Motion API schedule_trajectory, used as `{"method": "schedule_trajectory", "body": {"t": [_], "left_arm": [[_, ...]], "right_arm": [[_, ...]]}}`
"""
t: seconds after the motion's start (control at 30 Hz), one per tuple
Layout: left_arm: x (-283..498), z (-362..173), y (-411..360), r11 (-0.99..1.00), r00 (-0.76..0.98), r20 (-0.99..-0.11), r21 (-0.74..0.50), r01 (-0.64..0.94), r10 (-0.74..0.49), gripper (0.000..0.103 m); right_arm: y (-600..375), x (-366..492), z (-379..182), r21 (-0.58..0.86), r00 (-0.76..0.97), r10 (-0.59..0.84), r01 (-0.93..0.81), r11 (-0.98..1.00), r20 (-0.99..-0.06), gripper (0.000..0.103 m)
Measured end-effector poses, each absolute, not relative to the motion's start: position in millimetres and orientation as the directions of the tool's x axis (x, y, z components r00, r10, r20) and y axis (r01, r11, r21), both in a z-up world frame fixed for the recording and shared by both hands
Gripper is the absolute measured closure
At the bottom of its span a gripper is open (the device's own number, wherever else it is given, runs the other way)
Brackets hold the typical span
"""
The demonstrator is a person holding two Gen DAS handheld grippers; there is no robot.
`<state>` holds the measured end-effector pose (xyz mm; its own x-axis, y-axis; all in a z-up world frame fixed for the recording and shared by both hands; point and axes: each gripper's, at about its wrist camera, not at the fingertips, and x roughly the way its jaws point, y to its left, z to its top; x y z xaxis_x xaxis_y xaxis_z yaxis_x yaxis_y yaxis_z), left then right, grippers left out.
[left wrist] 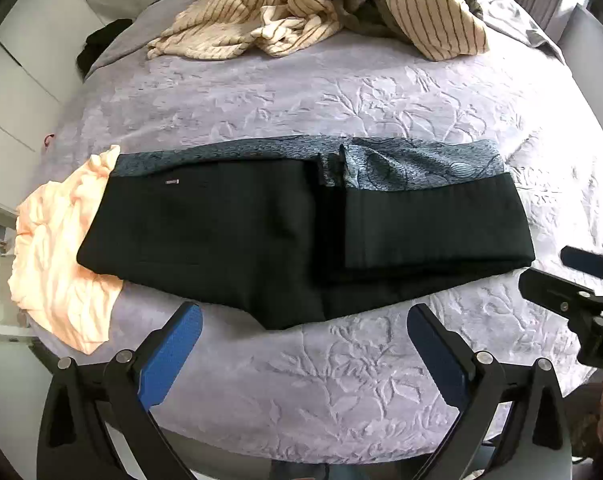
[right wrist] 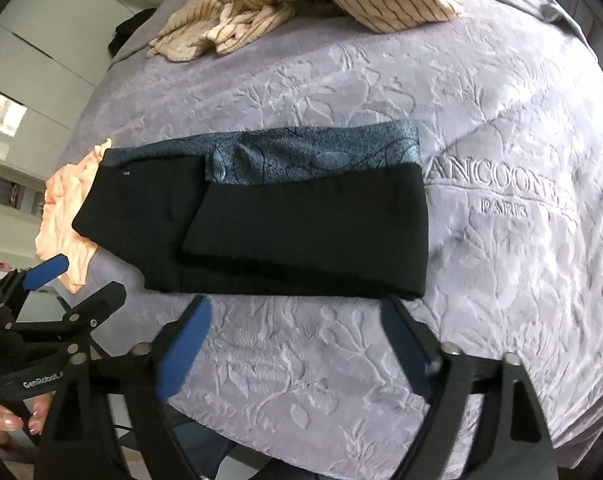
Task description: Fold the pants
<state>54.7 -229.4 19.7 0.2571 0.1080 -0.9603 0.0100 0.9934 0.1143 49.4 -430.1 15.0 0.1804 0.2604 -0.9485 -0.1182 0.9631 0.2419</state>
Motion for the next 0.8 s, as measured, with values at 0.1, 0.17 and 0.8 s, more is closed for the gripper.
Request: {"method": "schedule_trajectory", "body": {"t": [0.1, 0.17, 0.8], "left_arm": [[52, 22, -228, 0.992, 0.26, -0.958, 0.127, 0.003, 0.122, 0.0], [51, 23, -228, 0.991, 0.26, -0.957, 0.135, -0.001, 0.131, 0.0], [16, 21, -193, 0.967, 0.182, -0.952, 0.23, -0.11, 0.247, 0.0]], "right_arm": [[-428, 50, 20, 0.225, 0.214, 0.249, -0.132, 0.965, -0.945, 0.0], [-427, 50, 20, 0.231, 0.218, 0.258, -0.14, 0.963, -0.941, 0.0], [-407, 49, -20, 0.292, 0.057, 0.3, -0.119, 0.949, -0.952, 0.0]]}}
